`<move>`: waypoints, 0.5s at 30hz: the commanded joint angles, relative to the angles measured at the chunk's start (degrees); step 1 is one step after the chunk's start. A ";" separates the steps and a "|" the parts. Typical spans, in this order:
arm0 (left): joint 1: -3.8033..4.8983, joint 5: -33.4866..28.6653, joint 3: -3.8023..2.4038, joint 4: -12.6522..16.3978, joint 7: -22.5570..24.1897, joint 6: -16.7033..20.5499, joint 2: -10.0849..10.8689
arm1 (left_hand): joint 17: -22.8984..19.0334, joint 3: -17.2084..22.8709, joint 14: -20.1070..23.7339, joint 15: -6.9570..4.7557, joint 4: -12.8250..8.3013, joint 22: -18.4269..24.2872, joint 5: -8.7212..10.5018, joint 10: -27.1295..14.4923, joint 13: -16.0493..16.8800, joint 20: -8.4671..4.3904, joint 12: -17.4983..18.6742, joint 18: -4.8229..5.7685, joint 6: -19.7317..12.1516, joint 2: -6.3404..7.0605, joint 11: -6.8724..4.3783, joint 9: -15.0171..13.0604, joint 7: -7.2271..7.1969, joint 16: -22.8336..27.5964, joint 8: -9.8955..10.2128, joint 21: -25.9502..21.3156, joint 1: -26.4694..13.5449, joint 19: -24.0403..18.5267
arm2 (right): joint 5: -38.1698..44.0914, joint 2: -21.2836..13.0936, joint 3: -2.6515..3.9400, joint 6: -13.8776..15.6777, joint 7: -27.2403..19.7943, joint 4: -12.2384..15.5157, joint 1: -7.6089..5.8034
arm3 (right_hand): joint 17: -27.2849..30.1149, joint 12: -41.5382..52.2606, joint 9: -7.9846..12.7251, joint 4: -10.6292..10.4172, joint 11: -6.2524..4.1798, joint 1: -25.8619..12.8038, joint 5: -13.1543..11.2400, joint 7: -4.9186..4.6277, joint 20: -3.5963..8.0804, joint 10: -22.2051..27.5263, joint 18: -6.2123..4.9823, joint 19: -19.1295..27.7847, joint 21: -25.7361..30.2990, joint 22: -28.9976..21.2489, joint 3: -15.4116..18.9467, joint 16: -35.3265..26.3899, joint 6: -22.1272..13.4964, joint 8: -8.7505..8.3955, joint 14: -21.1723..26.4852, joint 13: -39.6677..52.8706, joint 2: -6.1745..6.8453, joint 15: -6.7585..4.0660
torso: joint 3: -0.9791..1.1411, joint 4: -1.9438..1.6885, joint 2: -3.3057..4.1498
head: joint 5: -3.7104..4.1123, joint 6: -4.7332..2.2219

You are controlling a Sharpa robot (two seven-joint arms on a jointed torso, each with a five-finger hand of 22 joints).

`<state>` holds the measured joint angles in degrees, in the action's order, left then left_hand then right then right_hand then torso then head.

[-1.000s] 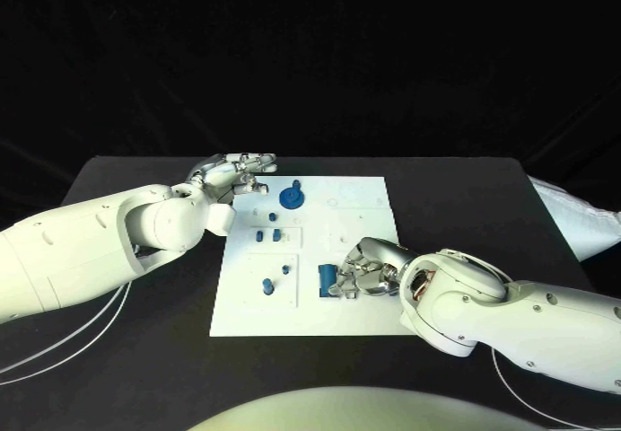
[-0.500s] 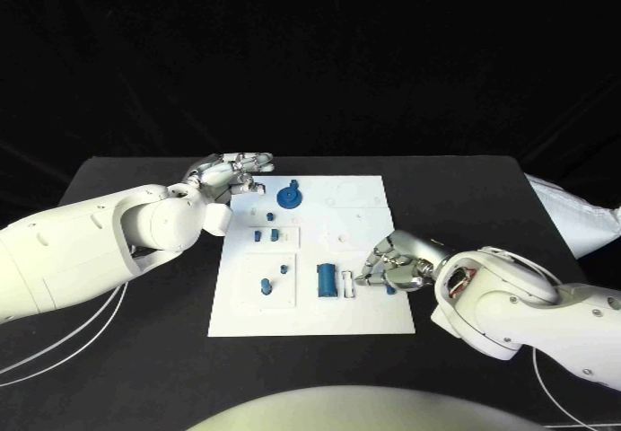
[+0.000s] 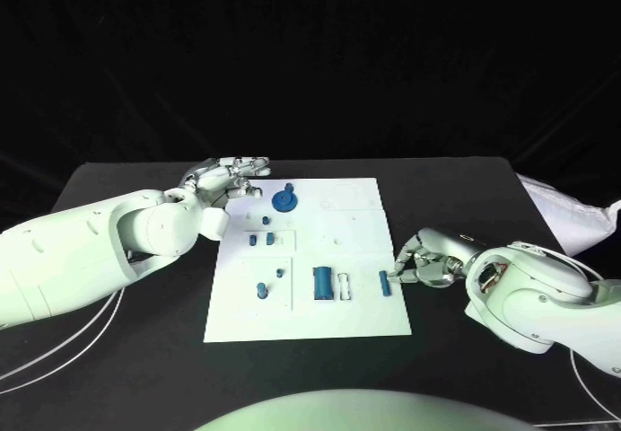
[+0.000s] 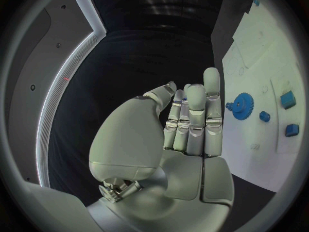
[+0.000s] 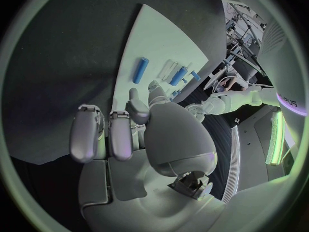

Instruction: Assemble the parts on the task board

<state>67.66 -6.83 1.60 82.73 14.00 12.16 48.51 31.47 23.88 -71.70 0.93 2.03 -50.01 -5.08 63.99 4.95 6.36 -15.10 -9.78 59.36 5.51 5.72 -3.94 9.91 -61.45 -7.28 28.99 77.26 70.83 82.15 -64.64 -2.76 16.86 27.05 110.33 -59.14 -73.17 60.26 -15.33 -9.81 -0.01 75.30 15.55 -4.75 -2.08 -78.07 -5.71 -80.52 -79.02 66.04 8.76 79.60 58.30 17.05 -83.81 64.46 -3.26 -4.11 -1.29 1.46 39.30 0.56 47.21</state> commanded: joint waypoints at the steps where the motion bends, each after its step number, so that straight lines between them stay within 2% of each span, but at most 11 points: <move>1: -0.04 0.45 -0.03 0.05 0.41 -1.13 -0.16 | -0.07 -0.01 0.36 -0.13 -0.27 0.07 -0.03 -0.46 -0.02 0.14 -0.30 -0.64 -0.45 0.02 -0.08 0.03 0.13 0.18 -0.35 -0.20 0.60 -0.41 | 2.52 0.25 -0.10 -2.84 1.95 -0.43 0.36 | 0.04 -0.42 -0.11 -0.35 0.06 -0.53 0.95 0.08 -0.30 0.13 1.07 -0.13 -0.18 -0.07 0.02 0.04 0.55 -0.33 -3.33 -0.06 -0.07 0.20 | 0.00 -0.08 0.01 | 0.11 -0.09; 4: -0.07 0.64 -0.03 0.01 0.40 -1.10 -0.15 | -0.07 -0.01 0.36 -0.13 -0.27 0.07 -0.03 -0.46 -0.02 0.14 -0.30 -0.64 -0.45 0.02 -0.08 0.03 0.13 0.18 -0.35 -0.20 0.60 -0.41 | 2.46 0.79 -0.14 -3.11 2.39 -0.84 0.70 | 0.01 -0.42 -0.14 -0.45 0.02 -0.55 1.24 0.13 -0.28 0.11 1.08 -0.14 -0.19 -0.03 0.05 0.05 0.71 -0.33 -3.34 -0.03 0.00 0.17 | 0.04 -0.11 0.04 | 0.15 -0.08; 15: -0.17 0.81 -0.03 -0.03 0.37 -1.20 -0.14 | -0.07 -0.01 0.36 -0.13 -0.27 0.07 -0.03 -0.46 -0.02 0.14 -0.30 -0.64 -0.45 0.02 -0.08 0.03 0.13 0.18 -0.35 -0.20 0.60 -0.41 | 2.58 3.35 -0.18 -3.32 3.60 -2.38 1.60 | 0.04 -0.51 -0.17 -0.91 0.00 -0.95 1.50 0.15 -0.23 0.11 1.07 -0.11 -0.17 -0.07 0.28 0.01 0.92 -0.42 -3.33 -0.03 0.23 0.13 | -0.01 -0.07 0.07 | 0.14 0.05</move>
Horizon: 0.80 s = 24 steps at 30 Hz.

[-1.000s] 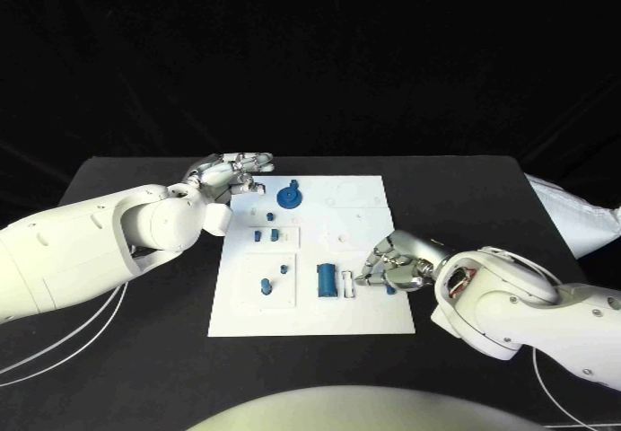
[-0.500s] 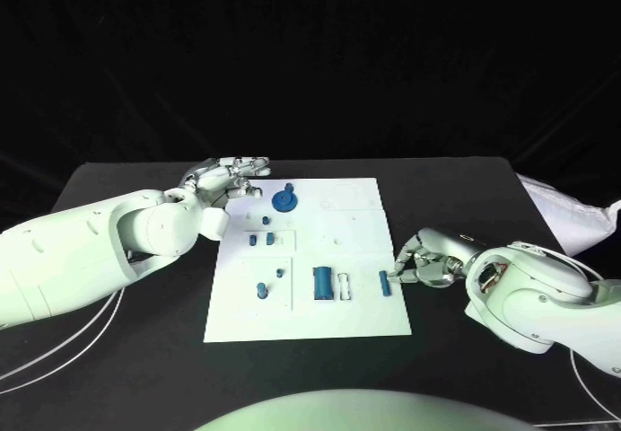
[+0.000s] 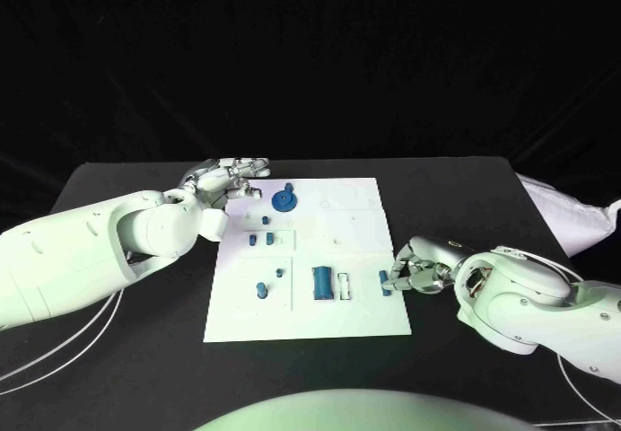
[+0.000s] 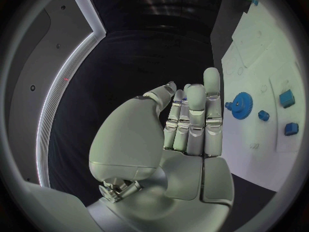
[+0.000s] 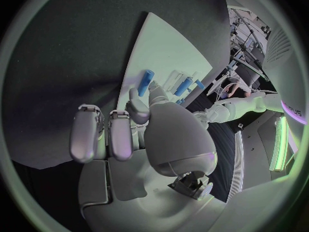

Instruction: Assemble the parts on the task board

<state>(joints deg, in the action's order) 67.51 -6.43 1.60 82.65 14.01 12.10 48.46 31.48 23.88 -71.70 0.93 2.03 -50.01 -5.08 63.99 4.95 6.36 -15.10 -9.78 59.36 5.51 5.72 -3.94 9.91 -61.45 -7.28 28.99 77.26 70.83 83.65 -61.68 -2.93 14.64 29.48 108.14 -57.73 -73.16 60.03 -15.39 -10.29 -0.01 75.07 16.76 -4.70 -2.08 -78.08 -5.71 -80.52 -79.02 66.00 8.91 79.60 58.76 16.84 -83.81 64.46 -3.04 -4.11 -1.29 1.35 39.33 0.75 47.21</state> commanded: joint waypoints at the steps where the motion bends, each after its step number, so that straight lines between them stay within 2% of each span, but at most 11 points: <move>1: -0.02 0.41 -0.03 0.04 0.35 -1.13 -0.09 | -0.07 0.00 0.36 -0.13 -0.27 0.07 -0.03 -0.46 -0.02 0.14 -0.30 -0.64 -0.45 0.03 -0.08 0.03 0.13 0.18 -0.35 -0.20 0.60 -0.41 | 1.09 0.60 -0.01 -1.03 1.15 -0.27 0.26 | 0.02 -0.28 -0.11 -0.54 0.00 -0.82 0.34 0.11 -0.23 0.10 1.07 -0.11 -0.17 -0.02 0.18 0.02 0.50 -0.22 -3.32 -0.02 0.04 0.13 | 0.02 0.06 0.06 | -0.09 0.04; 5: -0.04 0.42 -0.03 0.02 0.31 -1.13 -0.09 | -0.07 0.00 0.36 -0.13 -0.27 0.07 -0.03 -0.46 -0.02 0.14 -0.30 -0.64 -0.45 0.03 -0.08 0.03 0.13 0.18 -0.35 -0.20 0.60 -0.41 | 1.14 1.47 -0.01 -0.83 1.06 -0.47 0.54 | 0.00 -0.28 -0.12 -0.87 -0.01 -1.08 0.43 0.12 -0.21 0.07 1.07 -0.09 -0.15 -0.06 0.32 0.02 0.59 -0.29 -3.33 0.03 0.14 0.11 | 0.03 0.01 0.08 | -0.16 0.18; 8: -0.06 0.48 -0.03 -0.01 0.28 -1.13 -0.11 | -0.07 0.00 0.36 -0.13 -0.27 0.07 -0.03 -0.46 -0.02 0.14 -0.30 -0.64 -0.45 0.03 -0.08 0.03 0.13 0.18 -0.35 -0.20 0.60 -0.41 | 1.42 1.88 -0.01 -0.96 1.20 -0.60 0.67 | 0.03 -0.34 -0.13 -0.99 -0.01 -1.18 0.45 0.13 -0.20 0.08 1.07 -0.09 -0.15 -0.06 0.36 0.00 0.63 -0.30 -3.32 -0.01 0.15 0.11 | -0.01 -0.07 0.05 | 0.16 0.15; 16: -0.07 0.78 -0.03 -0.04 0.22 -1.14 -0.13 | -0.07 0.00 0.36 -0.13 -0.27 0.07 -0.03 -0.46 -0.02 0.14 -0.30 -0.64 -0.45 0.03 -0.08 0.03 0.13 0.18 -0.35 -0.20 0.60 -0.41 | 4.96 2.99 -0.01 -3.35 3.12 -1.42 0.82 | 0.21 -0.52 -0.15 -0.96 -0.07 -0.85 0.33 0.19 -0.19 0.16 1.03 0.00 -0.05 -0.25 0.24 -0.12 0.65 -0.39 -3.29 -0.10 0.17 0.08 | 0.01 0.09 0.01 | 0.12 0.30; 22: -0.07 0.81 -0.03 -0.05 0.09 -1.23 -0.17 | -0.07 0.00 0.36 -0.13 -0.27 0.07 -0.03 -0.46 -0.02 0.14 -0.30 -0.64 -0.45 0.03 -0.08 0.03 0.13 0.18 -0.35 -0.20 0.60 -0.41 | 9.12 4.49 -0.02 -6.60 4.38 -2.59 0.90 | 0.38 -1.03 -0.25 0.41 -0.17 2.02 -2.45 0.25 -0.09 0.42 0.99 0.16 0.11 -0.47 -1.01 -0.31 0.72 -0.73 -3.23 -0.23 -0.06 -0.03 | -0.01 0.03 -0.03 | 0.11 0.23; 24: -0.08 0.82 -0.02 -0.04 0.03 -1.26 -0.17 | -0.07 0.00 0.36 -0.13 -0.27 0.07 -0.03 -0.46 -0.02 0.14 -0.30 -0.64 -0.45 0.03 -0.08 0.03 0.13 0.18 -0.35 -0.20 0.60 -0.41 | 10.76 5.03 -0.04 -7.40 4.53 -2.86 1.04 | 0.40 -1.20 -0.29 0.97 -0.18 3.05 -4.86 0.25 -0.06 0.49 1.00 0.16 0.12 -0.43 -1.65 -0.36 0.80 -0.87 -3.22 -0.25 -0.14 -0.05 | -0.03 -0.02 0.01 | 0.08 0.12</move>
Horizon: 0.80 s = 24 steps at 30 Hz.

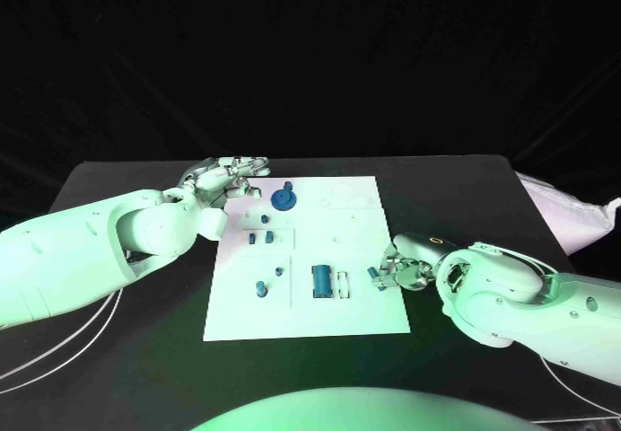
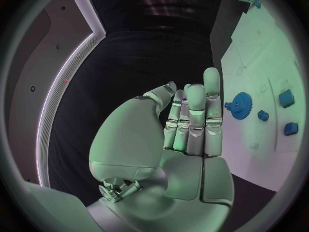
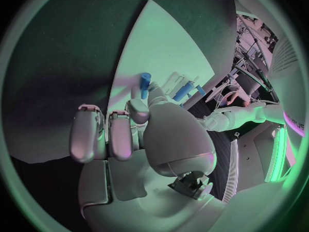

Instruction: Assemble the parts on the task board

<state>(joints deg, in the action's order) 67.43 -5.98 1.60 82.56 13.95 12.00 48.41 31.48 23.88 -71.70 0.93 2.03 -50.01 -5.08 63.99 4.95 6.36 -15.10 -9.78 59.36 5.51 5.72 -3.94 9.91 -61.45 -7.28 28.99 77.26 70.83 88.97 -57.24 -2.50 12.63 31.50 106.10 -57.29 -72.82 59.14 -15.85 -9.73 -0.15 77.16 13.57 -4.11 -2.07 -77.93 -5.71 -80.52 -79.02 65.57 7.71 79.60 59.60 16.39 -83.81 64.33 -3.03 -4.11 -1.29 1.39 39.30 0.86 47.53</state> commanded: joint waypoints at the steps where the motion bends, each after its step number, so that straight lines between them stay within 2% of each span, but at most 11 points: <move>1: 0.00 0.37 -0.03 0.06 0.06 -1.19 -0.13 | -0.07 -0.01 0.36 -0.13 -0.27 0.07 -0.03 -0.46 -0.02 0.14 -0.30 -0.64 -0.45 0.03 -0.08 0.03 0.13 0.18 -0.35 -0.20 0.60 -0.41 | 6.11 0.83 -0.47 -5.68 2.56 -0.90 0.70 | 0.05 -0.40 0.15 0.55 -0.03 1.22 -2.70 -0.37 -0.06 0.37 1.01 0.16 0.13 0.00 -0.72 -0.37 -0.02 -0.52 -3.22 -0.14 -0.15 -0.04 | -0.06 -0.11 0.07 | 0.00 -0.27; 3: 0.00 0.38 -0.03 0.05 0.00 -1.21 -0.14 | -0.21 -0.08 0.40 -0.11 -0.40 0.18 -0.02 -0.67 -0.06 0.15 -0.57 -0.64 -0.55 -0.11 -0.04 0.03 0.17 0.16 -0.46 -0.34 0.59 -0.33 | 7.04 1.32 -0.48 -6.14 2.60 -1.04 0.90 | 0.10 -0.57 0.14 0.68 -0.01 1.41 -3.50 -0.39 -0.08 0.42 1.01 0.17 0.14 0.01 -0.95 -0.41 0.00 -0.61 -3.21 -0.22 -0.01 -0.02 | -0.06 -0.12 0.07 | 0.00 -0.30; 9: 0.00 0.38 -0.03 0.07 -0.19 -1.31 -0.13 | -0.21 -0.08 0.40 -0.11 -0.40 0.18 -0.02 -0.67 -0.06 0.15 -0.57 -0.64 -0.55 -0.11 -0.04 0.03 0.17 0.16 -0.46 -0.34 0.59 -0.33 | 8.63 2.40 -0.50 -7.29 2.65 -1.37 1.25 | 0.18 -0.73 0.13 0.78 0.01 1.49 -3.80 -0.42 -0.09 0.49 0.99 0.23 0.21 -0.13 -1.00 -0.48 -0.01 -0.69 -3.19 -0.30 0.26 0.00 | -0.05 -0.04 0.04 | -0.10 -0.19; 18: 0.00 0.43 -0.03 0.16 -0.44 -1.40 -0.07 | -0.21 -0.08 0.40 -0.11 -0.40 0.18 -0.02 -0.67 -0.06 0.15 -0.57 -0.64 -0.55 -0.11 -0.04 0.03 0.17 0.16 -0.46 -0.34 0.59 -0.33 | 12.42 3.41 -0.54 -11.86 2.84 -1.98 1.44 | 0.56 -2.12 0.16 1.44 0.24 2.01 -4.07 -0.70 -0.22 1.28 0.90 0.56 0.56 -0.65 -1.29 -0.84 -0.41 -1.17 -3.06 -1.17 1.71 0.17 | -0.07 -0.05 0.03 | -0.26 -0.07; 20: 0.00 0.55 -0.03 0.18 -0.50 -1.40 -0.06 | -0.21 -0.08 0.40 -0.11 -0.40 0.18 -0.02 -0.67 -0.06 0.15 -0.57 -0.64 -0.55 -0.11 -0.04 0.03 0.17 0.16 -0.46 -0.34 0.59 -0.33 | 12.87 3.55 -0.55 -12.59 2.86 -2.03 1.48 | 0.51 -2.65 0.18 1.72 0.30 2.39 -3.16 -0.78 -0.27 1.59 0.88 0.65 0.65 -0.76 -1.68 -0.86 -0.53 -1.36 -3.05 -1.50 1.91 0.23 | -0.04 -0.09 0.05 | -0.26 0.00; 24: 0.00 0.66 -0.03 0.17 -0.56 -1.38 -0.05 | -0.21 -0.08 0.40 -0.11 -0.40 0.18 -0.02 -0.67 -0.06 0.15 -0.57 -0.64 -0.55 -0.11 -0.04 0.03 0.17 0.16 -0.46 -0.34 0.59 -0.33 | 13.65 3.70 -0.56 -12.73 2.92 -2.00 1.54 | 0.35 -3.38 0.25 3.08 0.14 4.87 1.31 -0.66 -0.23 2.05 0.84 0.69 0.73 -0.79 -3.98 -0.85 -0.47 -1.78 -3.06 -1.84 1.55 0.08 | -0.03 -0.06 0.00 | -0.33 0.00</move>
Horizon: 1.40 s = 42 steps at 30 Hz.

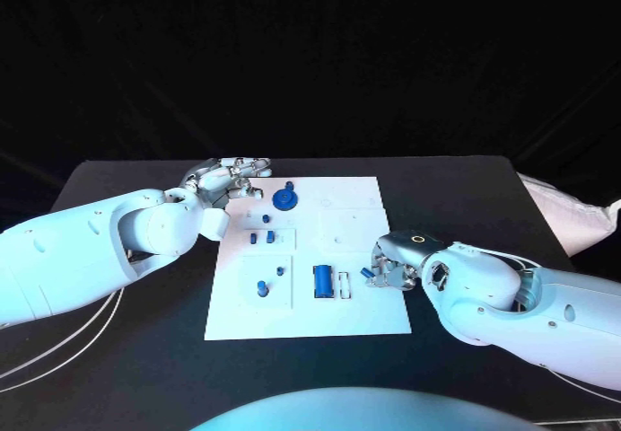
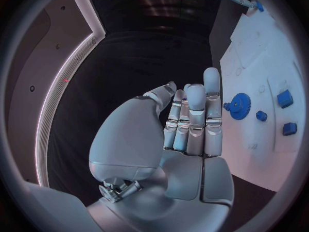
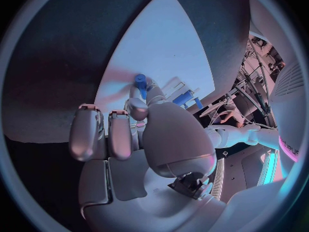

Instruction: Assemble the parts on the task board

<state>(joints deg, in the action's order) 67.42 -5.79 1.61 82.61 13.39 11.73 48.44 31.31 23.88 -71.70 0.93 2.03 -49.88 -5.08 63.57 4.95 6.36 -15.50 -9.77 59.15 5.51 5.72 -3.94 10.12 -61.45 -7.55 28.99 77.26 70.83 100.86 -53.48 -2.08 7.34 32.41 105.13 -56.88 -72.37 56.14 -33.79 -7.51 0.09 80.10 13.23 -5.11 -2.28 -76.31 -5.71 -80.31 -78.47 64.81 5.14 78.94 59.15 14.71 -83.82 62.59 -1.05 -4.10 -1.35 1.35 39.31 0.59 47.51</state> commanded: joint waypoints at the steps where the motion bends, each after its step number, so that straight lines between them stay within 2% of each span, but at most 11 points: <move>1: 0.01 0.48 -0.03 0.12 -0.01 -1.11 -0.07 | -0.15 -0.13 0.44 -0.10 -0.40 0.08 -0.01 -0.33 -0.07 0.16 -0.20 -0.64 -0.39 -0.09 -0.02 0.04 -0.02 0.19 -0.19 -0.37 0.54 -0.32 | 1.91 -0.04 -0.98 -7.24 2.04 -1.02 1.14 | -0.17 -0.50 18.20 1.61 -0.20 3.26 1.70 0.40 0.08 0.54 0.84 0.45 0.15 0.05 -2.63 -0.17 0.13 -0.16 -3.08 -0.12 -0.86 -0.04 | 0.03 0.00 -0.02 | -0.07 0.04; 5: 0.01 0.52 -0.03 0.12 -0.06 -1.14 -0.09 | -0.16 -0.14 0.44 -0.09 -0.40 0.08 -0.01 -0.34 -0.07 0.16 -0.20 -0.64 -0.40 -0.09 -0.02 0.04 -0.02 0.20 -0.19 -0.37 0.53 -0.32 | 1.67 -0.13 -0.98 -5.01 2.20 -0.86 1.19 | -0.69 -0.39 18.11 3.66 -0.42 5.93 1.39 0.58 0.28 0.28 0.98 0.12 -0.16 0.67 -7.50 0.12 1.08 -0.14 -3.20 0.12 -2.00 -0.18 | 0.05 0.04 0.01 | -0.12 0.09; 10: 0.01 0.53 -0.03 0.09 -0.11 -1.15 -0.12 | -0.14 -0.13 0.44 -0.09 -0.41 0.08 -0.02 -0.36 -0.08 0.16 -0.21 -0.64 -0.41 -0.10 -0.02 0.05 -0.02 0.19 -0.19 -0.38 0.54 -0.32 | -1.89 -0.68 -0.97 0.05 2.20 -0.11 1.21 | -1.58 0.04 17.86 3.45 -0.54 3.94 1.28 0.69 0.33 -0.75 1.16 -0.37 -0.68 1.61 -13.39 0.70 1.19 -0.30 -3.41 0.44 -2.56 -0.17 | 0.13 0.07 0.00 | -0.15 0.08; 12: 0.01 0.53 -0.03 0.08 -0.13 -1.16 -0.13 | -0.13 -0.13 0.43 -0.09 -0.42 0.09 -0.02 -0.37 -0.08 0.16 -0.21 -0.64 -0.42 -0.11 -0.02 0.05 -0.02 0.18 -0.19 -0.38 0.55 -0.32 | -4.36 -1.11 -0.95 2.64 2.10 0.50 1.21 | -1.79 0.11 17.69 2.93 -0.65 2.05 1.19 0.75 0.35 -1.10 1.19 -0.47 -0.82 1.83 -16.51 0.83 1.29 -0.36 -3.46 0.52 -1.90 -0.18 | 0.13 0.08 0.03 | -0.19 0.07; 14: 0.01 0.54 -0.03 0.07 -0.16 -1.15 -0.14 | -0.13 -0.13 0.43 -0.09 -0.42 0.09 -0.02 -0.37 -0.08 0.16 -0.21 -0.64 -0.42 -0.11 -0.02 0.05 -0.02 0.18 -0.19 -0.38 0.55 -0.32 | -7.35 -1.67 -0.90 5.23 1.95 1.28 1.20 | -1.86 0.06 17.49 2.75 -0.57 0.16 0.98 0.71 0.36 -1.28 1.21 -0.51 -0.88 1.95 -19.77 0.85 1.31 -0.43 -3.46 0.56 -0.36 -0.30 | 0.10 0.04 0.05 | -0.21 0.11; 16: 0.01 0.63 -0.03 0.06 -0.19 -1.16 -0.14 | -0.13 -0.13 0.43 -0.09 -0.42 0.09 -0.02 -0.37 -0.08 0.16 -0.21 -0.64 -0.42 -0.11 -0.02 0.05 -0.02 0.18 -0.19 -0.38 0.55 -0.32 | -11.05 -2.24 -0.80 7.88 1.65 2.07 1.10 | -1.91 0.10 17.04 2.56 -0.88 -2.48 0.84 0.88 0.41 -1.58 1.20 -0.52 -0.93 2.03 -25.21 0.83 1.57 -0.35 -3.46 0.73 1.44 -0.25 | 0.06 0.01 0.04 | -0.19 0.14; 21: 0.01 0.79 -0.03 0.03 -0.31 -1.13 -0.17 | -0.22 -0.09 0.47 -0.09 -0.46 0.10 -0.04 -0.41 -0.09 0.16 -0.24 -0.64 -0.44 -0.16 -0.03 0.05 -0.03 0.21 -0.20 -0.40 0.61 -0.31 | -21.46 -3.24 -0.60 13.95 -0.25 3.62 0.49 | -1.58 0.05 16.62 2.14 -0.41 -5.95 -0.09 0.72 0.32 -1.62 1.16 -0.35 -0.77 1.78 -29.55 0.54 1.20 -0.56 -3.39 0.94 3.16 -0.19 | 0.04 0.07 0.02 | -0.20 0.16; 27: 0.01 0.83 -0.03 0.03 -0.41 -1.14 -0.22 | -0.22 -0.09 0.47 -0.09 -0.46 0.10 -0.04 -0.41 -0.09 0.16 -0.24 -0.64 -0.44 -0.16 -0.03 0.05 -0.03 0.21 -0.20 -0.40 0.61 -0.31 | -28.50 -3.29 -0.53 16.07 -1.54 4.39 0.24 | -1.53 0.09 16.35 1.95 -0.34 -7.68 -0.21 0.64 0.33 -1.65 1.11 -0.28 -0.69 1.65 -31.07 0.46 1.23 -0.56 -3.39 1.08 3.79 -0.12 | 0.04 0.00 0.01 | -0.24 0.27; 30: 0.01 0.84 -0.03 0.03 -0.42 -1.14 -0.23 | -0.22 -0.09 0.47 -0.09 -0.46 0.10 -0.04 -0.41 -0.09 0.16 -0.24 -0.64 -0.44 -0.16 -0.03 0.05 -0.03 0.21 -0.20 -0.40 0.61 -0.31 | -30.67 -3.14 -0.52 15.79 -1.71 4.46 0.20 | -1.56 0.20 16.24 1.69 -0.31 -8.59 -0.40 0.62 0.31 -1.73 1.12 -0.29 -0.69 1.68 -31.32 0.47 1.26 -0.56 -3.40 1.21 4.11 -0.09 | -0.02 -0.01 0.01 | -0.21 0.29; 33: 0.01 0.84 -0.03 0.04 -0.45 -1.14 -0.23 | -0.22 -0.09 0.47 -0.09 -0.46 0.10 -0.04 -0.41 -0.09 0.16 -0.24 -0.64 -0.44 -0.16 -0.03 0.05 -0.03 0.21 -0.20 -0.40 0.61 -0.31 | -32.56 -2.82 -0.52 15.21 -1.72 4.31 0.18 | -1.54 0.38 16.10 0.81 -0.28 -10.52 -2.37 0.62 0.25 -1.85 1.12 -0.27 -0.67 1.65 -31.11 0.44 1.35 -0.56 -3.40 1.40 4.56 -0.04 | -0.01 0.04 0.01 | -0.33 0.32; 42: 0.01 0.84 -0.03 0.09 -0.49 -1.14 -0.30 | -0.22 -0.09 0.47 -0.09 -0.46 0.10 -0.04 -0.41 -0.09 0.16 -0.24 -0.64 -0.44 -0.16 -0.03 0.05 -0.03 0.21 -0.20 -0.40 0.61 -0.31 | -34.18 -1.29 -0.52 13.53 -0.98 3.50 0.14 | -1.63 0.69 15.82 -0.39 -0.29 -13.33 -1.03 0.68 0.23 -2.03 1.13 -0.31 -0.69 1.74 -29.90 0.47 1.66 -0.51 -3.44 1.75 5.45 -0.05 | -0.02 -0.01 0.02 | -0.41 0.35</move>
<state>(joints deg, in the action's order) 67.42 -5.23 1.61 82.59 12.73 11.61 48.27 31.15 23.72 -71.70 0.93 1.88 -49.83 -5.08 63.58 4.95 6.36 -15.50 -9.78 59.15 5.51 5.72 -3.94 10.11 -61.45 -7.55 28.77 77.26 70.84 68.71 -54.93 -2.61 21.76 31.46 108.71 -56.74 -73.95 56.49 -18.06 -7.68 -0.24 67.18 11.99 -4.21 -2.06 -77.88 -4.81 -80.53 -79.02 66.50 -24.69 79.60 60.47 14.22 -83.83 64.31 4.51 -4.09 -1.35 1.35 39.34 0.19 47.84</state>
